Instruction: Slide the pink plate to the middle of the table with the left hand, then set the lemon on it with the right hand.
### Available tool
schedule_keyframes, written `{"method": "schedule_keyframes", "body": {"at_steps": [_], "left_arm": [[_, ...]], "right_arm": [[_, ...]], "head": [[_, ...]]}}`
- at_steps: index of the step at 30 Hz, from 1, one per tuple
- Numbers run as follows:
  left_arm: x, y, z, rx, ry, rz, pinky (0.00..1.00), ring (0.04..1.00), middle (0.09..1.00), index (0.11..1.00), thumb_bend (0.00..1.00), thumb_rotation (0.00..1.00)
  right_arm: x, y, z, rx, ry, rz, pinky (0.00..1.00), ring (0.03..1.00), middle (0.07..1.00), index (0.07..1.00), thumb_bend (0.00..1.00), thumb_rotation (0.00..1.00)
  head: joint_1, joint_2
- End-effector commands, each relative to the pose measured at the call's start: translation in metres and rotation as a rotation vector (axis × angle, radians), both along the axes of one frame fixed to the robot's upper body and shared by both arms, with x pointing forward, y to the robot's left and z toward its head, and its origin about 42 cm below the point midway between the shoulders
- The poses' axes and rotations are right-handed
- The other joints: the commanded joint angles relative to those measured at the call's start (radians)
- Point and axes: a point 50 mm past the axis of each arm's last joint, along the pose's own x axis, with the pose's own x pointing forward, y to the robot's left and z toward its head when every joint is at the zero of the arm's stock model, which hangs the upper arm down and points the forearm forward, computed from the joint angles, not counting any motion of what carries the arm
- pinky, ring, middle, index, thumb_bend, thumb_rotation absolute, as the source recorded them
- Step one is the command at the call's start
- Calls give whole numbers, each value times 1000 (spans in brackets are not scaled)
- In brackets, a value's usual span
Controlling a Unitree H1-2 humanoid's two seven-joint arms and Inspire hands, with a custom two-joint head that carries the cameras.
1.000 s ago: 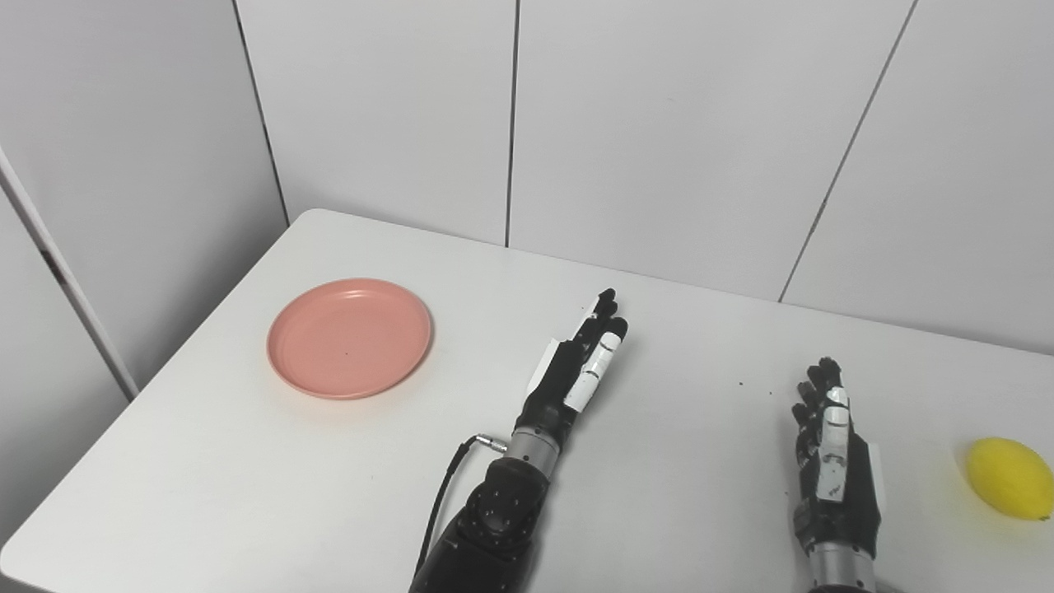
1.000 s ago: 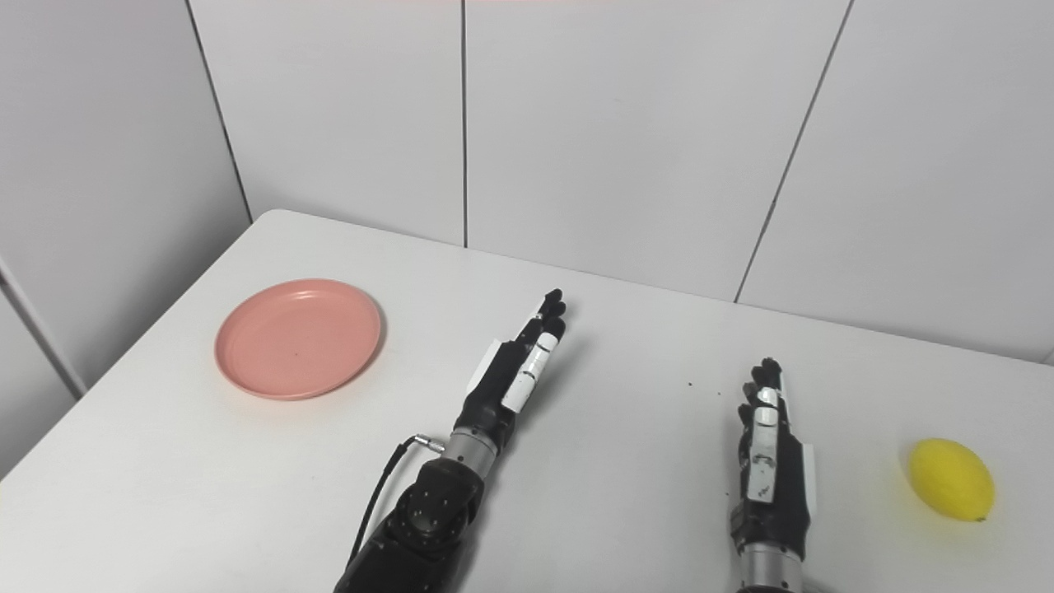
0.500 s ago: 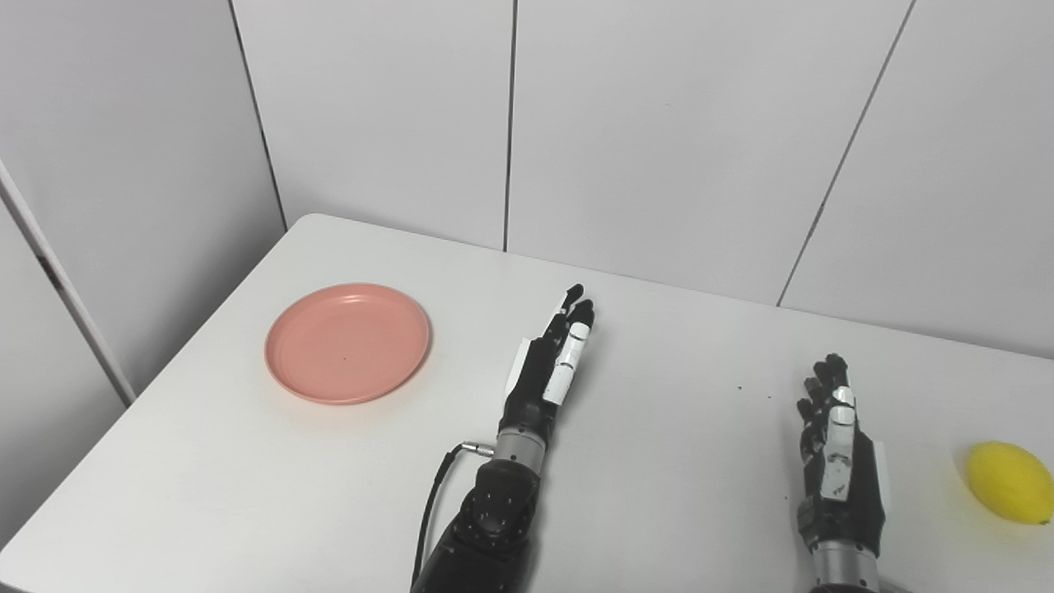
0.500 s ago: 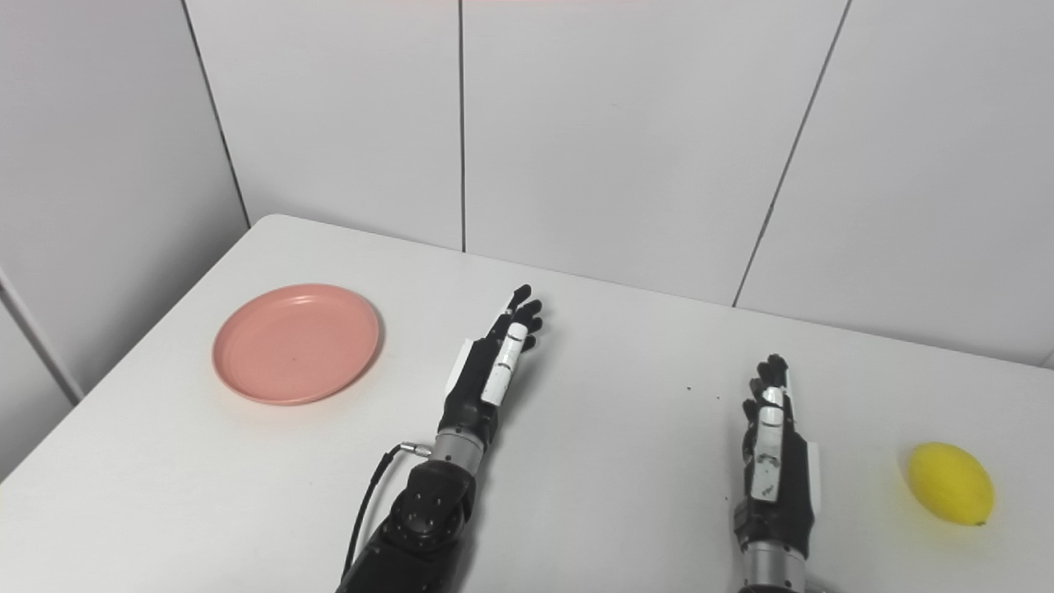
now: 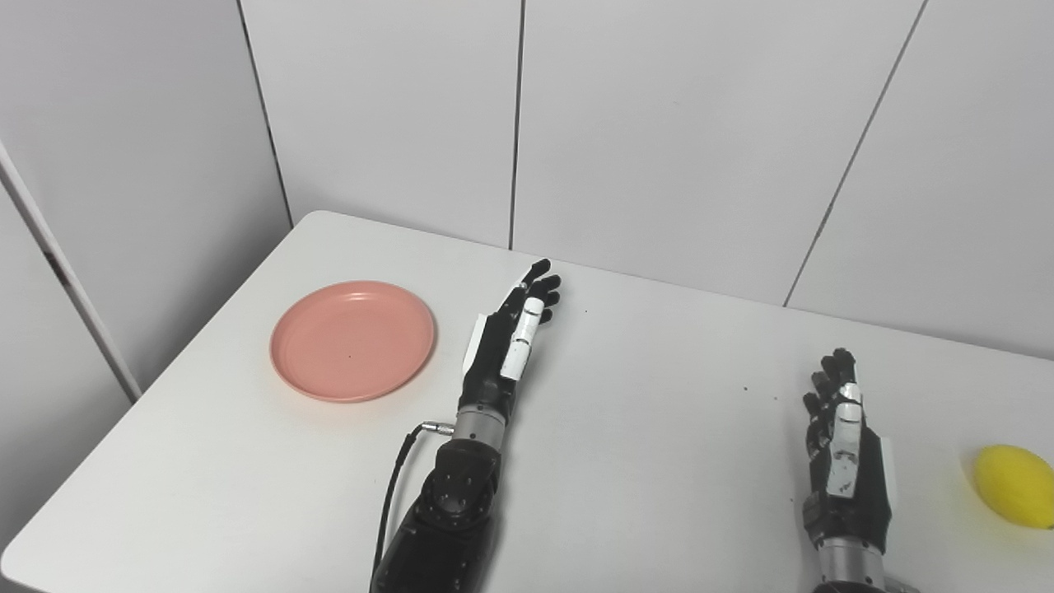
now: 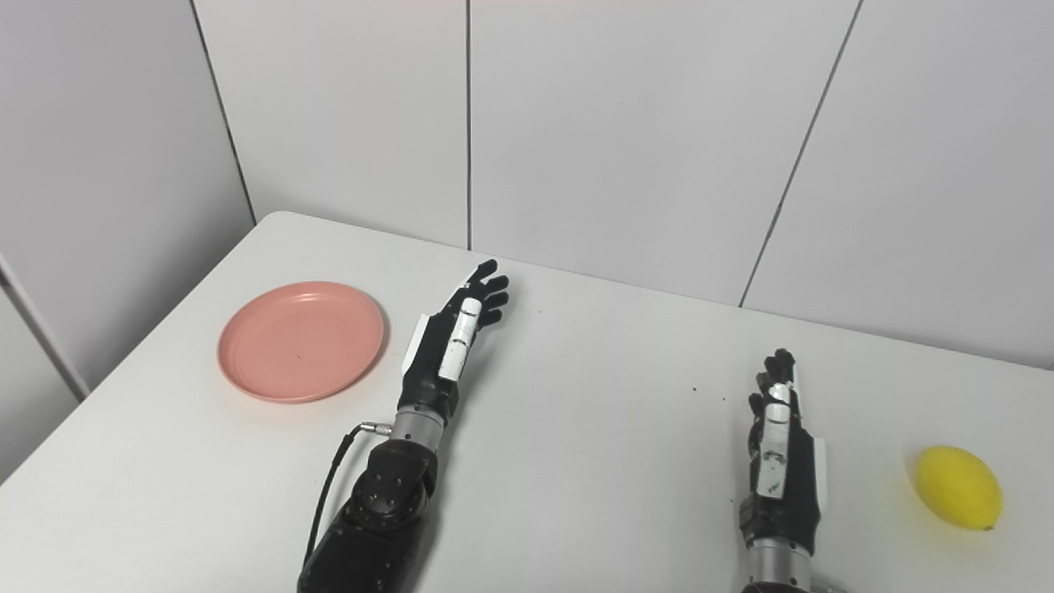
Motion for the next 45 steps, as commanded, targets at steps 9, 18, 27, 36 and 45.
{"method": "schedule_keyframes", "body": {"at_steps": [9,18,27,36,45], "left_arm": [[17,43,66,71,-150,89,798,803,812,806,612,1000],[17,100,78,98,-178,183,783,783,792,786,612,1000],[11,141,82,106,-166,308,770,776,777,771,638,1000],[2,178,81,127,-169,415,769,769,778,778,625,1000],[-7,203,77,82,-153,491,756,761,767,769,632,1000]], "right_arm": [[-11,-10,-25,-8,48,-8,1000,974,958,954,635,983],[-10,-11,-25,-16,51,-6,1000,968,956,959,619,989],[-10,-12,-27,-21,50,-7,1000,965,954,956,619,985],[-10,-11,-26,-10,51,-1,1000,971,958,957,610,990],[-9,-12,-27,-4,50,5,1000,973,959,957,619,980]], "head": [[16,-2],[22,-4],[24,-7],[31,-8],[35,-13]]}}
